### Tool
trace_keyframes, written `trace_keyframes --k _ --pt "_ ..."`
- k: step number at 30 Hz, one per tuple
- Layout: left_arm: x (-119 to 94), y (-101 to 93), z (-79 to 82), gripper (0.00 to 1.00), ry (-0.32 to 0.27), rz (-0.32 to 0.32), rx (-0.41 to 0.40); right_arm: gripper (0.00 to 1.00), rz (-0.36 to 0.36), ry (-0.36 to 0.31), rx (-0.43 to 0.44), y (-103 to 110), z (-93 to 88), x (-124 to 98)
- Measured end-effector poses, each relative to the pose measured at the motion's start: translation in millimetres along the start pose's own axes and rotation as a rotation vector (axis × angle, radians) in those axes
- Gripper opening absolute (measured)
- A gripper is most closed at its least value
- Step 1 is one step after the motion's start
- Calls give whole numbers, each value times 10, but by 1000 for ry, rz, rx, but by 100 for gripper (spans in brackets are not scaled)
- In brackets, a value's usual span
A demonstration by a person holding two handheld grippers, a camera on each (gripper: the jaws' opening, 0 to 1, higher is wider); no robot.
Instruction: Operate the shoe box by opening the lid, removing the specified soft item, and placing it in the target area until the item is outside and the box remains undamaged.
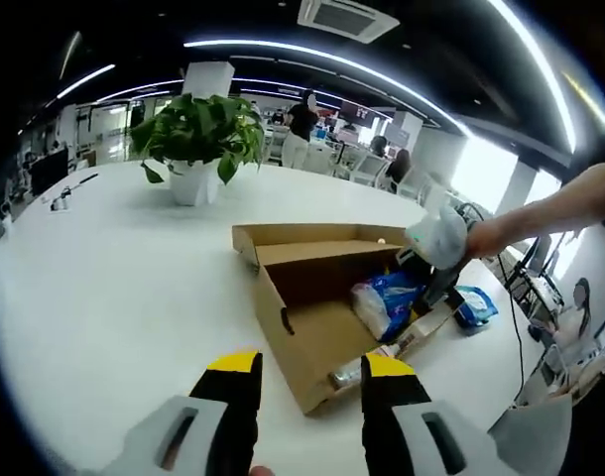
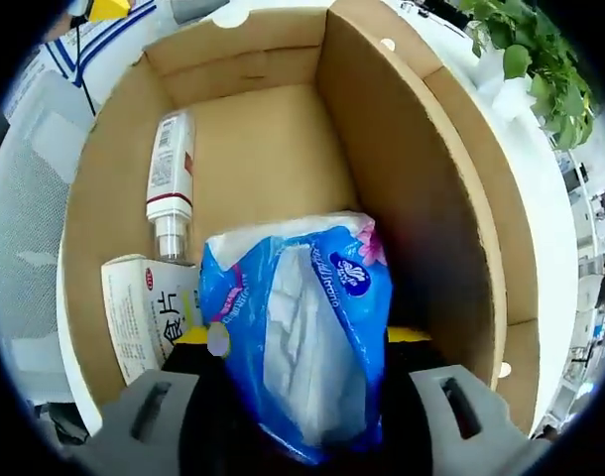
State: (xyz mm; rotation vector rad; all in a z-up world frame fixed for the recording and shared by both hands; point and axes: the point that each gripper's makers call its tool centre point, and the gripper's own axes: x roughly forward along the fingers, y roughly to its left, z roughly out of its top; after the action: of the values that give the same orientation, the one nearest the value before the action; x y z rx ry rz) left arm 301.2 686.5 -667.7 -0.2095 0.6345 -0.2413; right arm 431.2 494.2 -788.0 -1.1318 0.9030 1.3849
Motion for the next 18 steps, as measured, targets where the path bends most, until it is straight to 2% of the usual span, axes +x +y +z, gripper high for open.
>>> trace_keyframes --k 1,2,4,10,18 --pt "-8 -7 -2 40 -2 0 -3 43 -8 -3 8 -7 3 -11" --pt "-13 -5 -6 40 -4 0 -8 35 -20 -17 72 -12 32 -37" --pt "-16 -10 -13 40 -6 -1 -16 31 -23 -22 76 -36 48 -47" --pt "-17 -54 2 40 -17 -11 -30 28 -28 -45 84 49 129 -157" --pt "34 -174 100 40 -26 -46 -6 28 -73 -86 110 4 206 -414"
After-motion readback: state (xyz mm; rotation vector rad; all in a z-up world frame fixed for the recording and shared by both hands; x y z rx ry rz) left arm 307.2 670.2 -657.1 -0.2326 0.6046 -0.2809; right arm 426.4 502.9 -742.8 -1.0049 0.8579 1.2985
